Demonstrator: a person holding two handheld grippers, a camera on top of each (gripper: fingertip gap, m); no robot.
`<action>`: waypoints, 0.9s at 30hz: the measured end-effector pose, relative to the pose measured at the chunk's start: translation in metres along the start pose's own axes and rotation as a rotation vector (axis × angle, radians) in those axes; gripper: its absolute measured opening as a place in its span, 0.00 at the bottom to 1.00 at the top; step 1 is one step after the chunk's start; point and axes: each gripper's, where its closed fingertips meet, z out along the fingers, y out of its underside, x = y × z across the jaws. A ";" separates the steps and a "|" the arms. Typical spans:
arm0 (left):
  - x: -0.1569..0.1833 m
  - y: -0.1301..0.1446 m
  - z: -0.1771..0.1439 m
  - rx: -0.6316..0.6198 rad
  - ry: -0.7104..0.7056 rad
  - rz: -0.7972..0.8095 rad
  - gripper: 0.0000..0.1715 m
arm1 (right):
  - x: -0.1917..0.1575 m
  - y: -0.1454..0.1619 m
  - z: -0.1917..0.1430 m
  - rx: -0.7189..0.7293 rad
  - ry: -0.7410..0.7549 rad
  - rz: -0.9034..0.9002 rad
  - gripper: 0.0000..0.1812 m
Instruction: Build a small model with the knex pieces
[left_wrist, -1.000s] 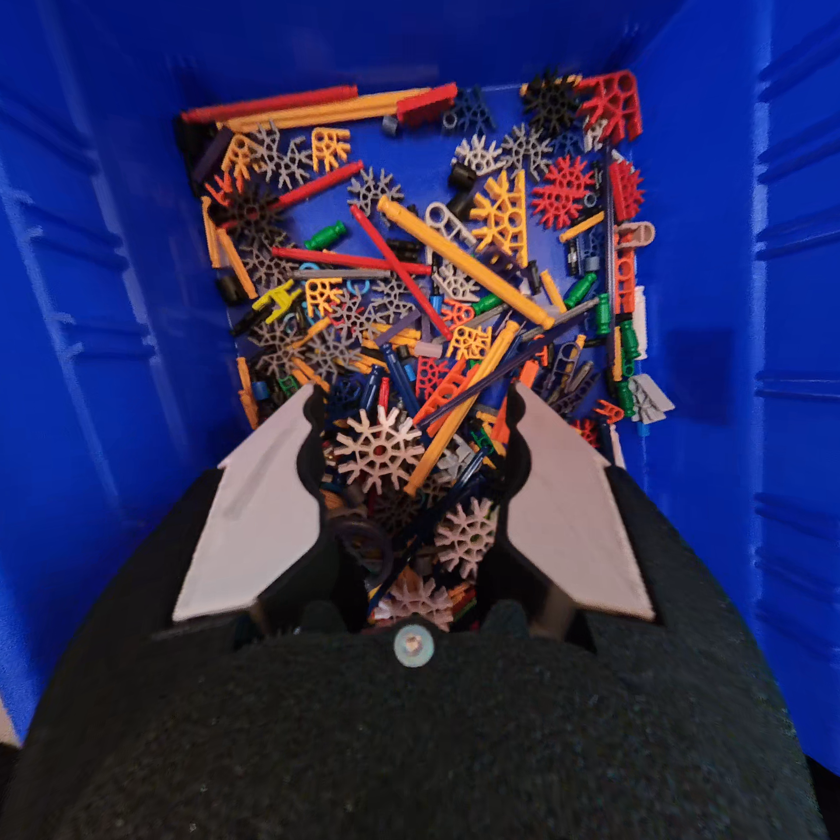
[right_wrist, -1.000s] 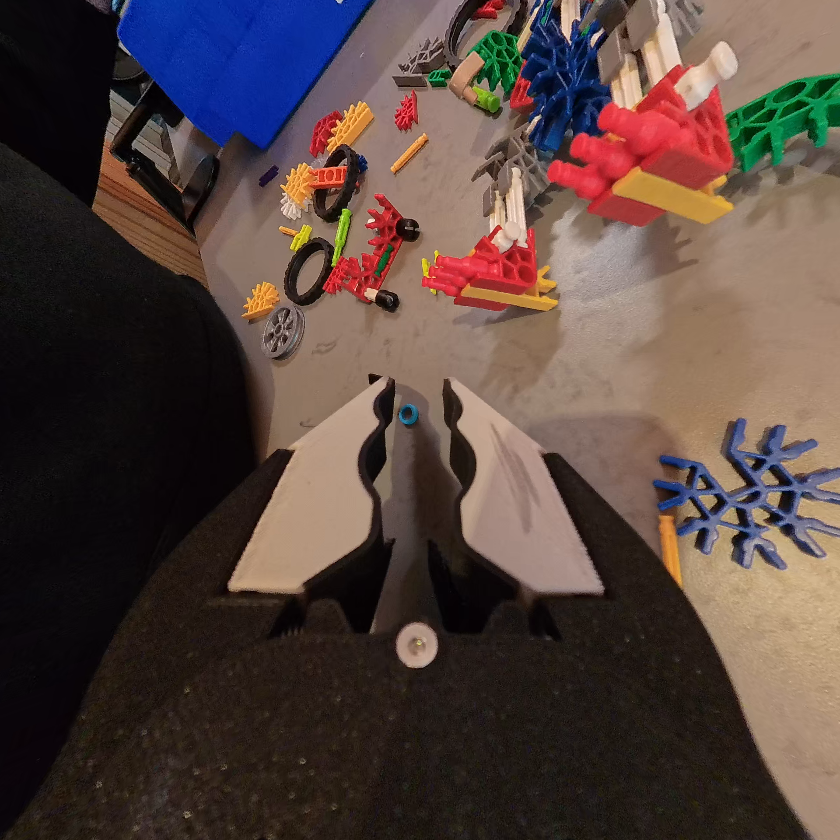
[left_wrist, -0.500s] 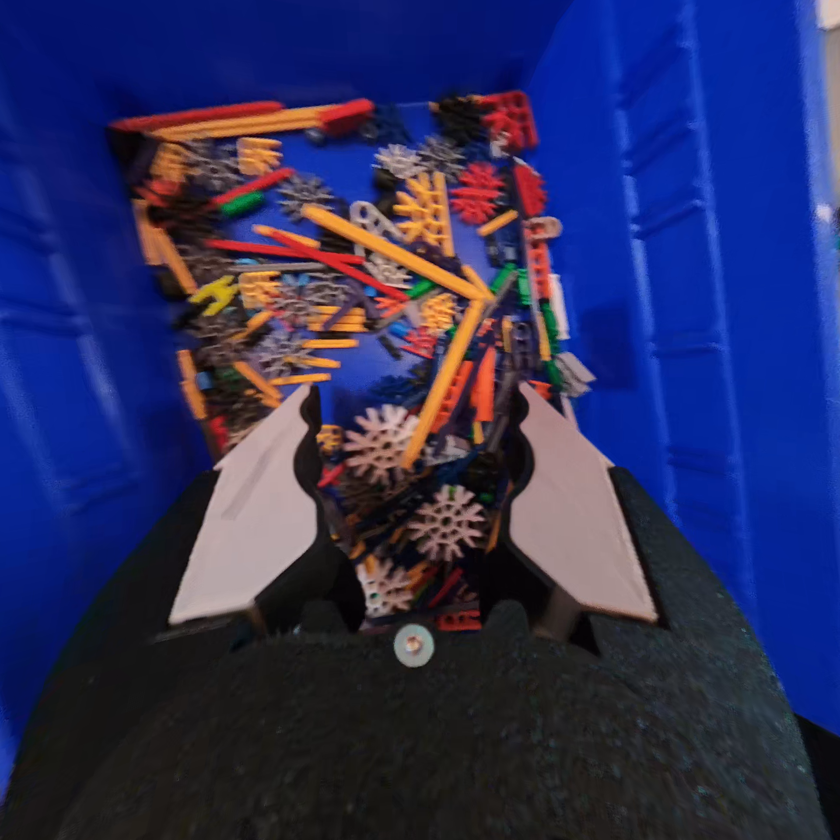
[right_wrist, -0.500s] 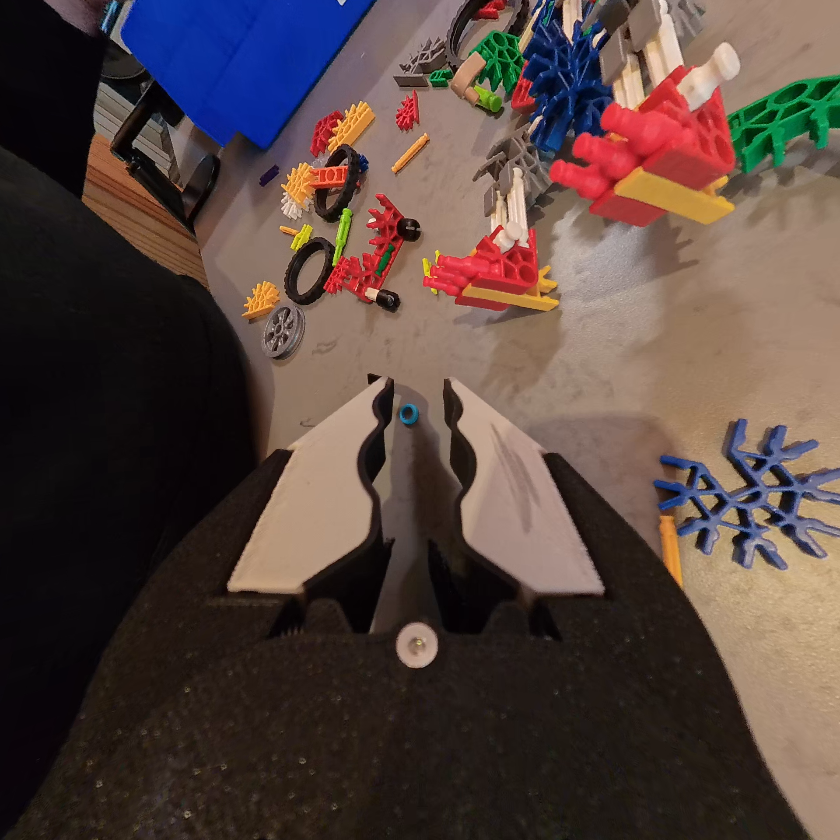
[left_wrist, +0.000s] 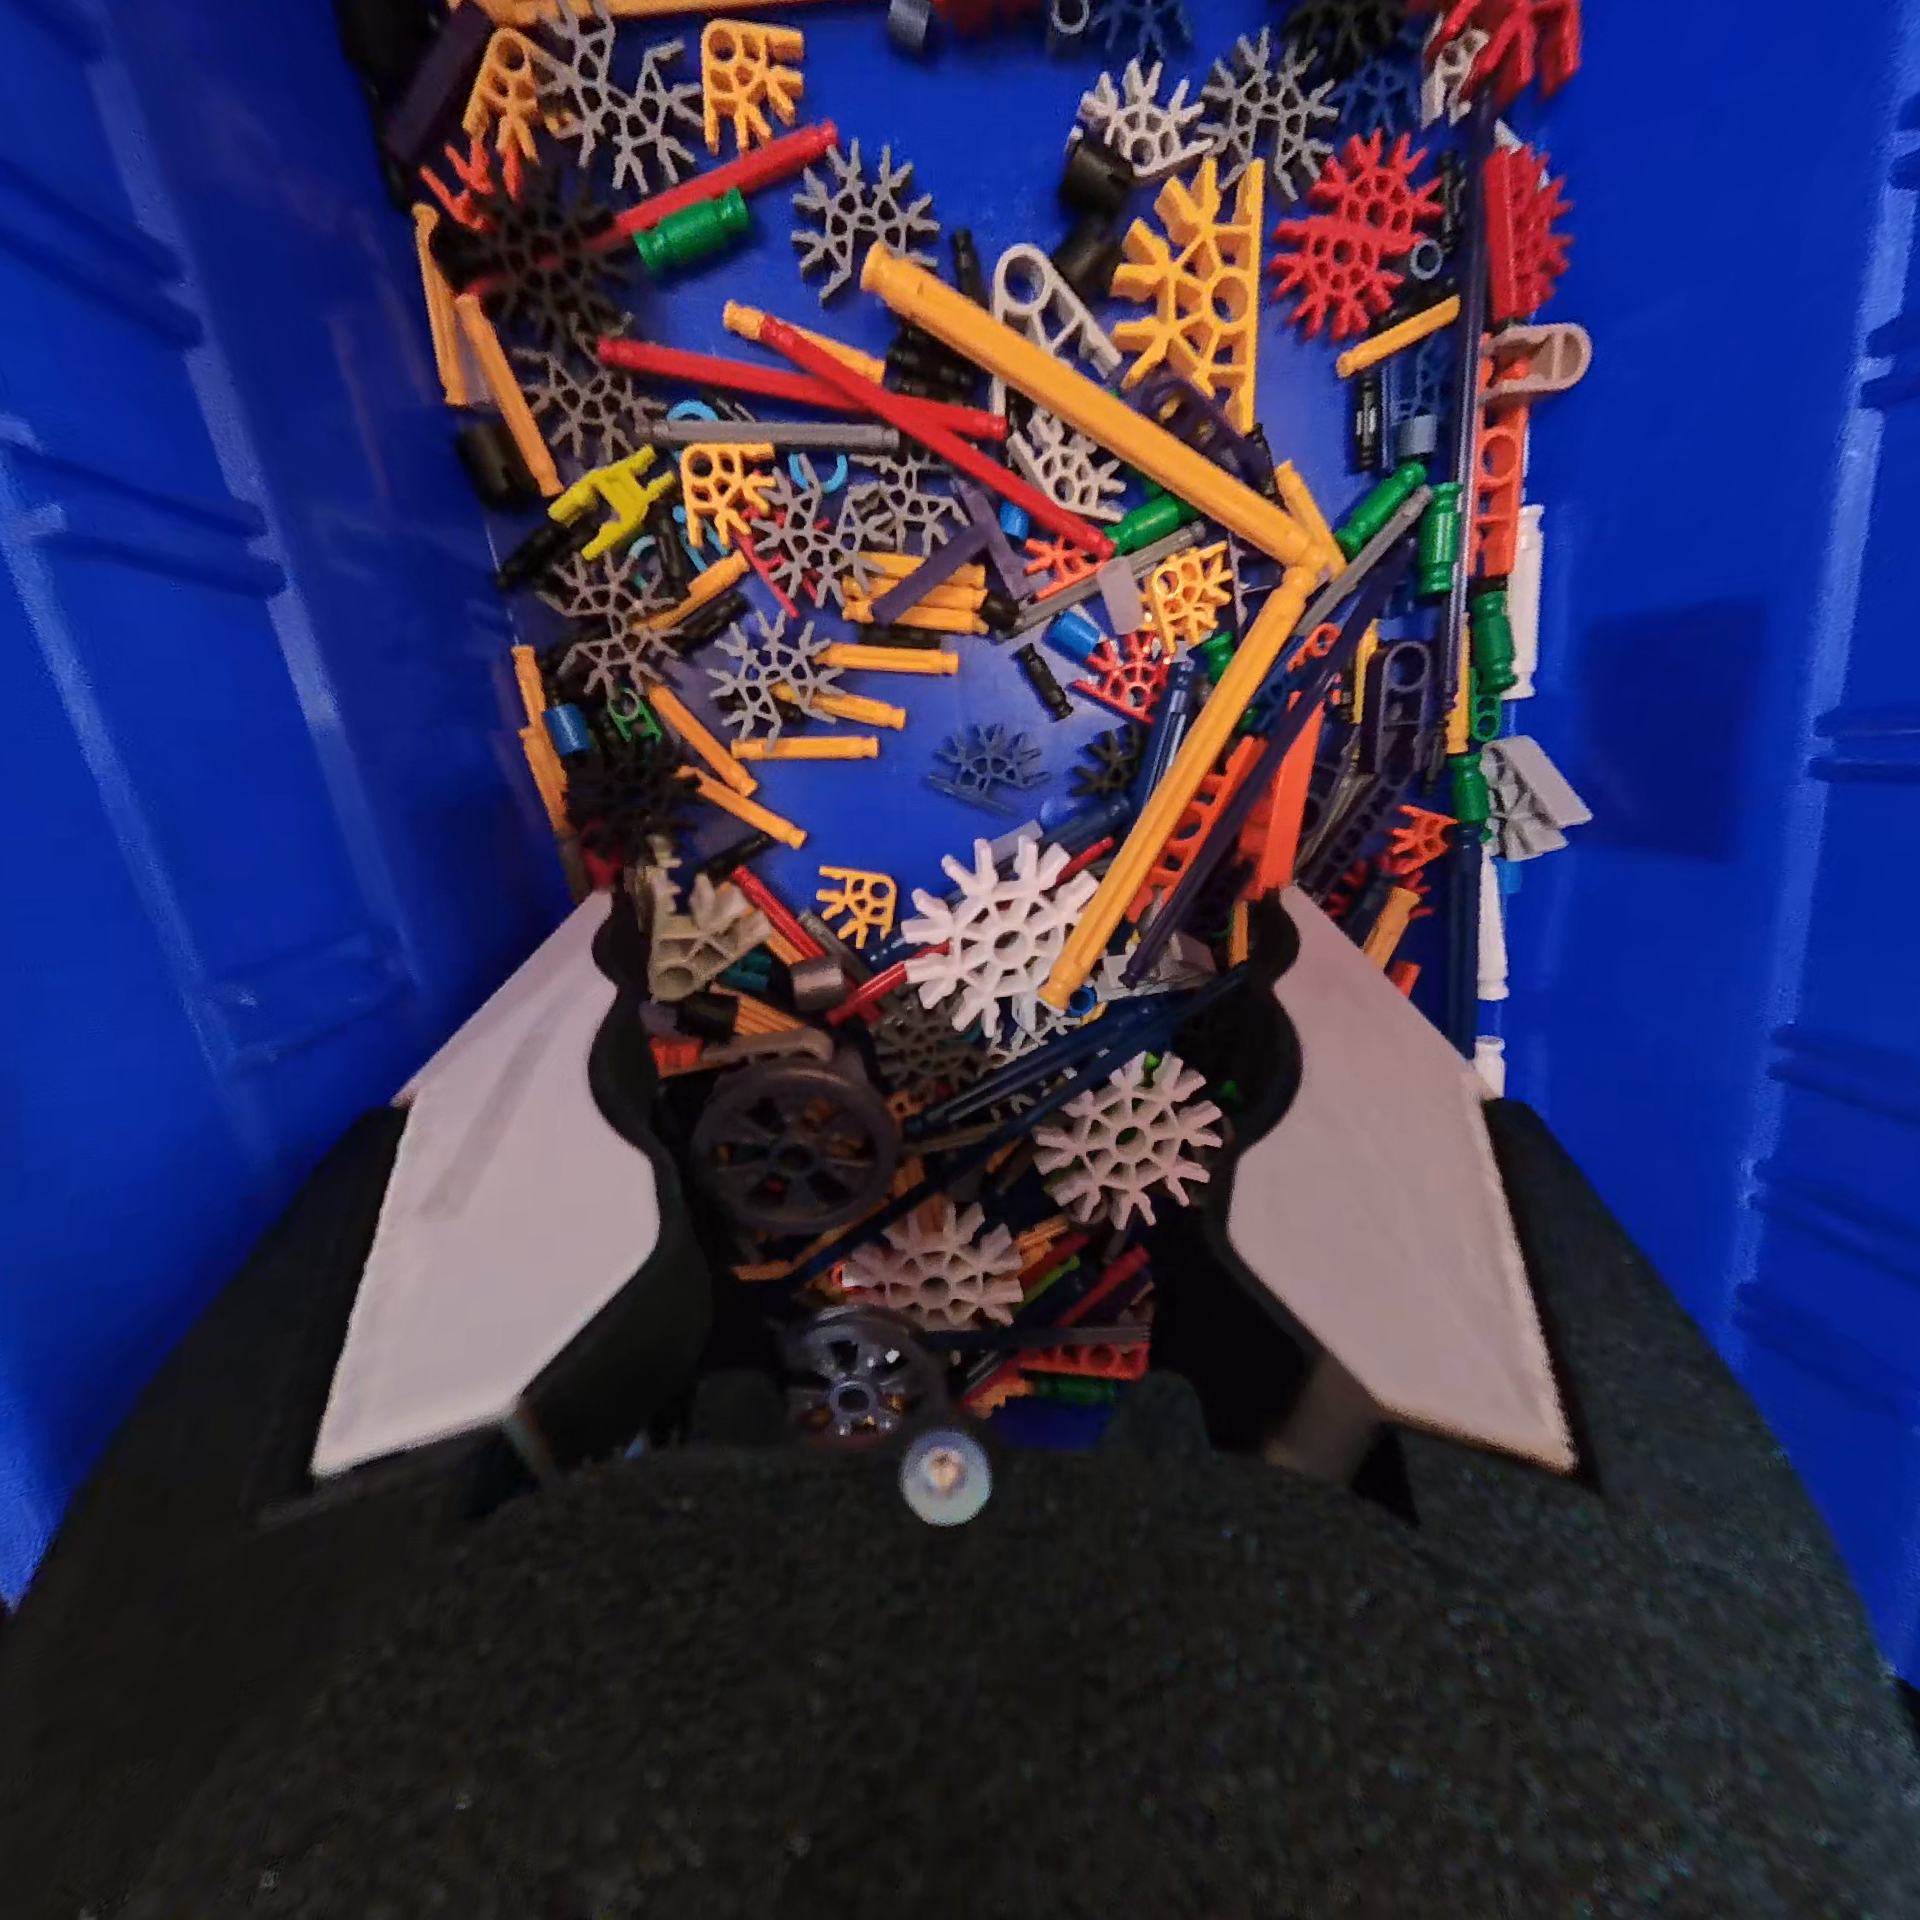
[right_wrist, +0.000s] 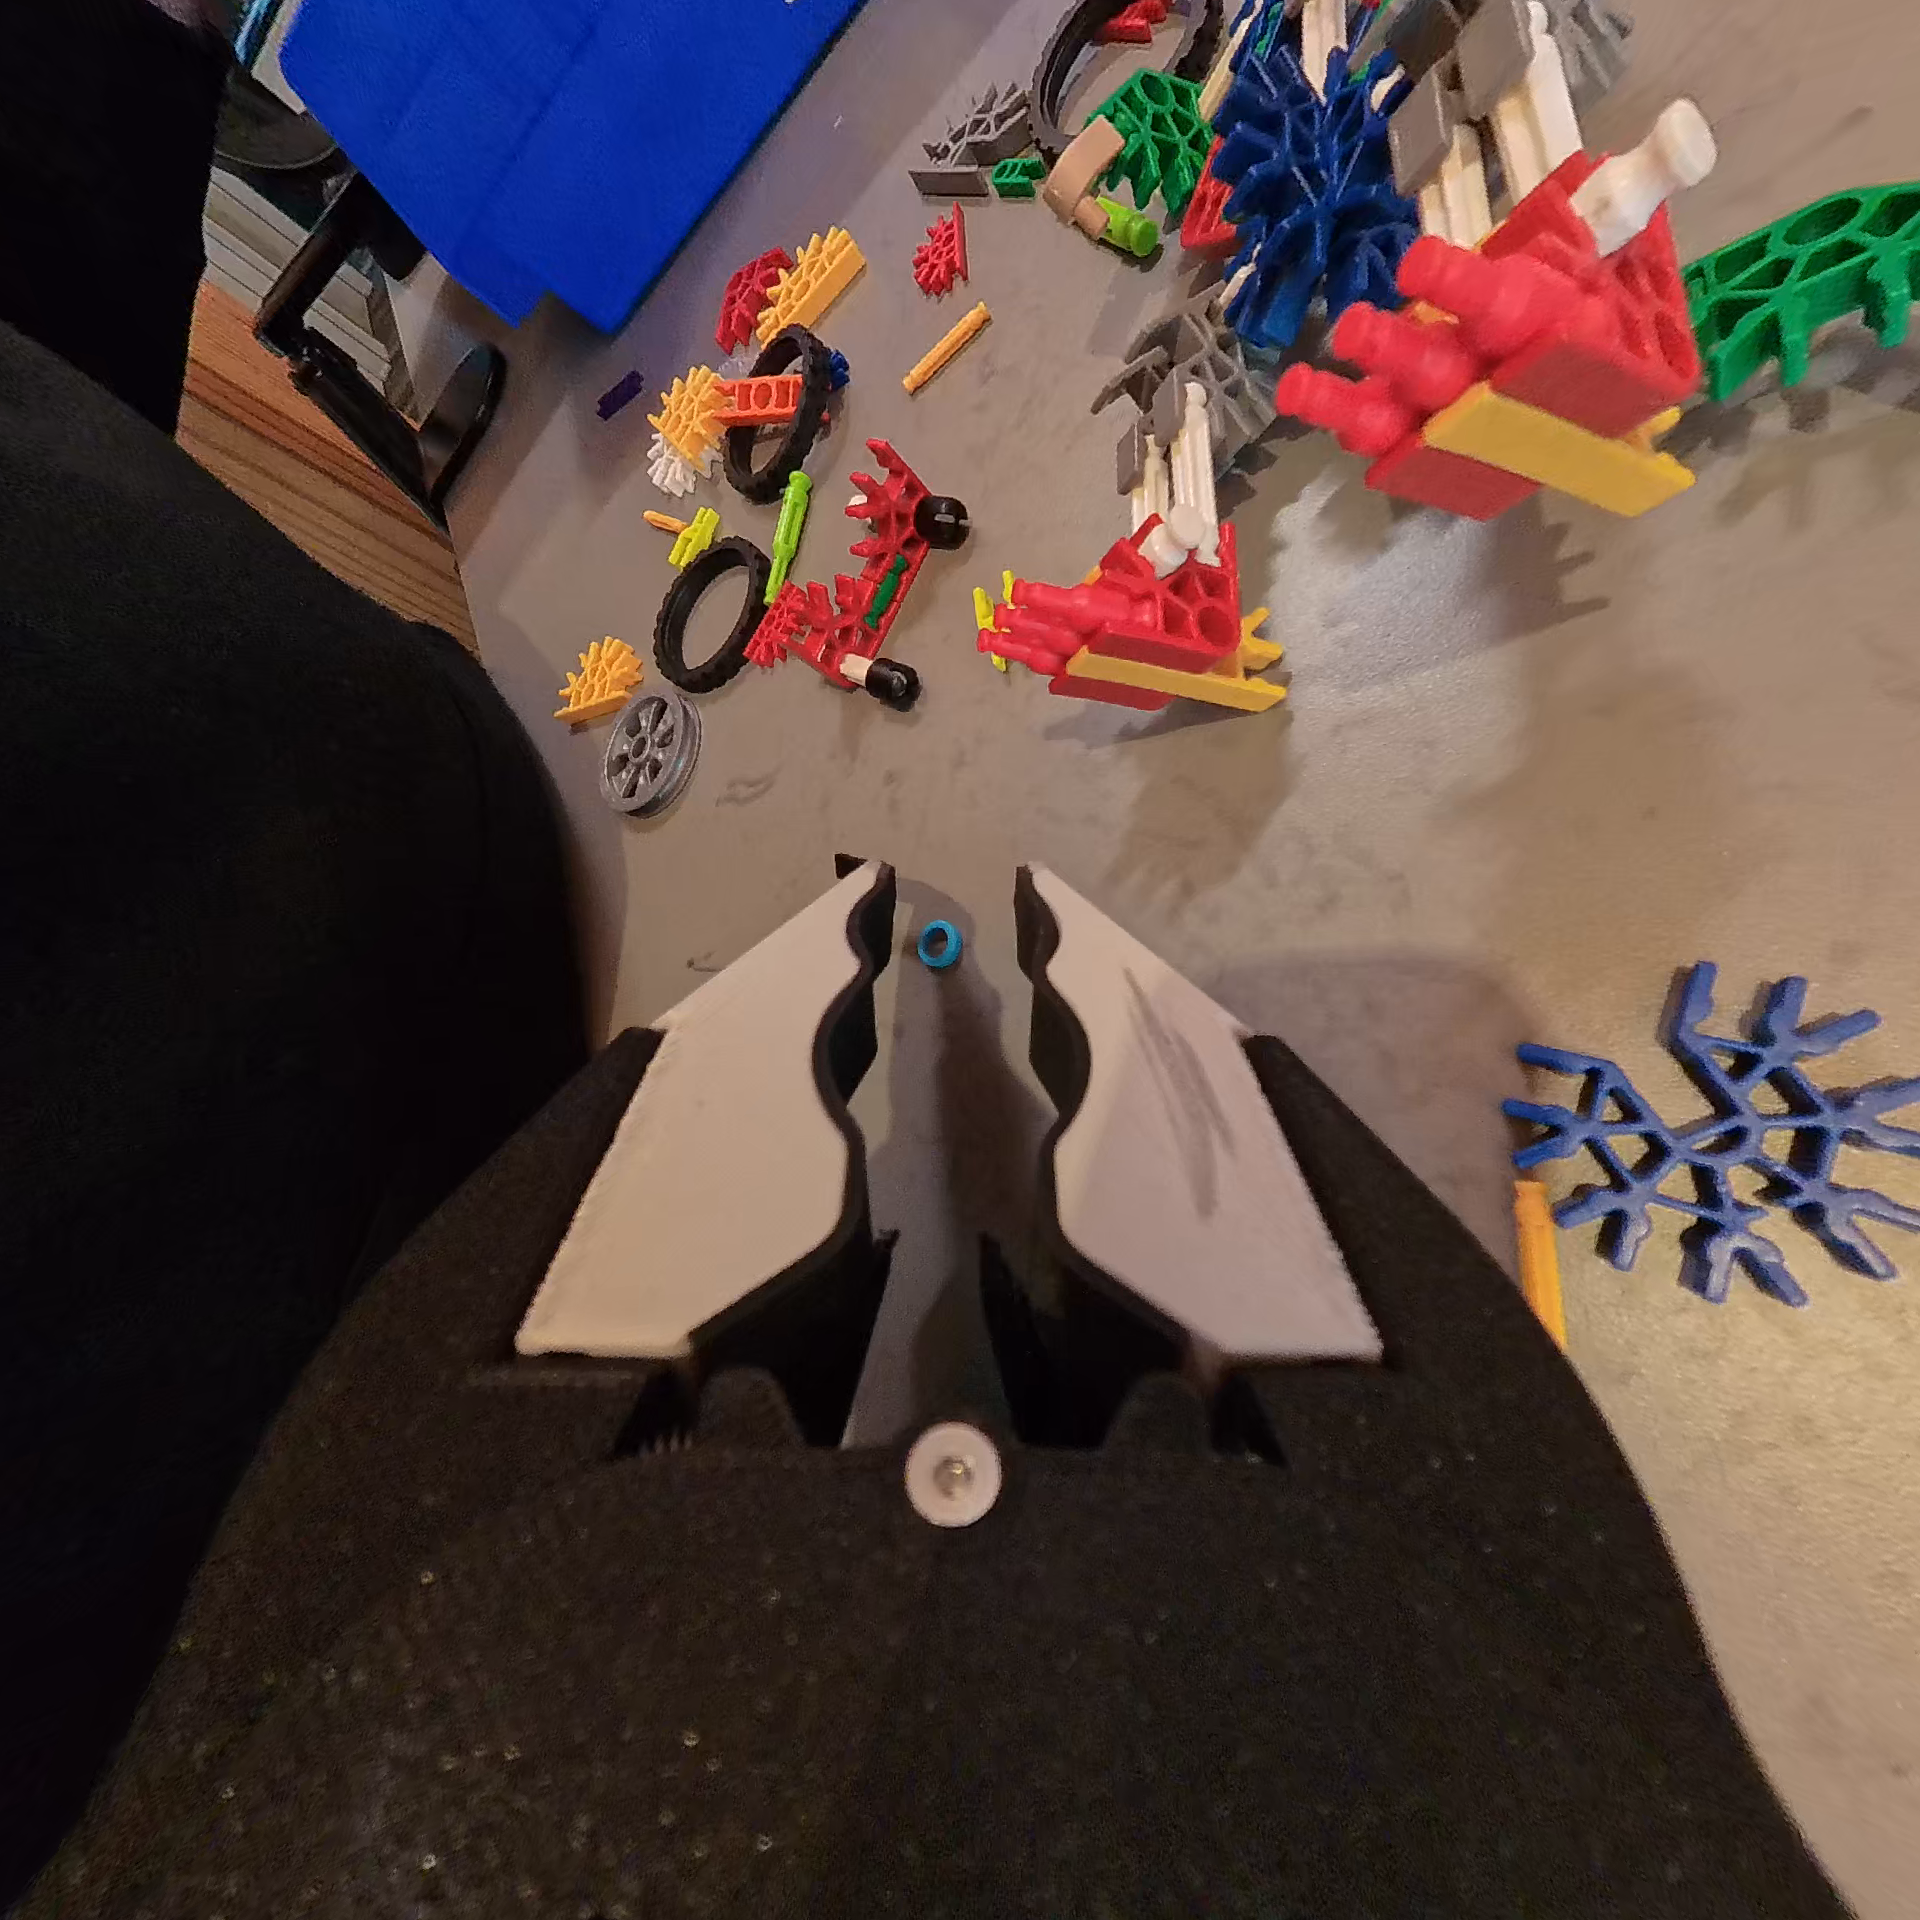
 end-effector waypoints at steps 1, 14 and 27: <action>0.001 0.000 0.000 0.002 0.000 0.001 0.67 | 0.000 0.000 0.000 0.000 0.000 -0.001 0.13; 0.009 0.023 -0.026 -0.022 0.053 0.004 0.61 | -0.001 0.001 0.000 -0.003 -0.002 -0.012 0.13; -0.001 0.015 -0.027 -0.083 -0.088 0.336 0.14 | -0.002 0.002 0.001 -0.005 -0.006 -0.014 0.13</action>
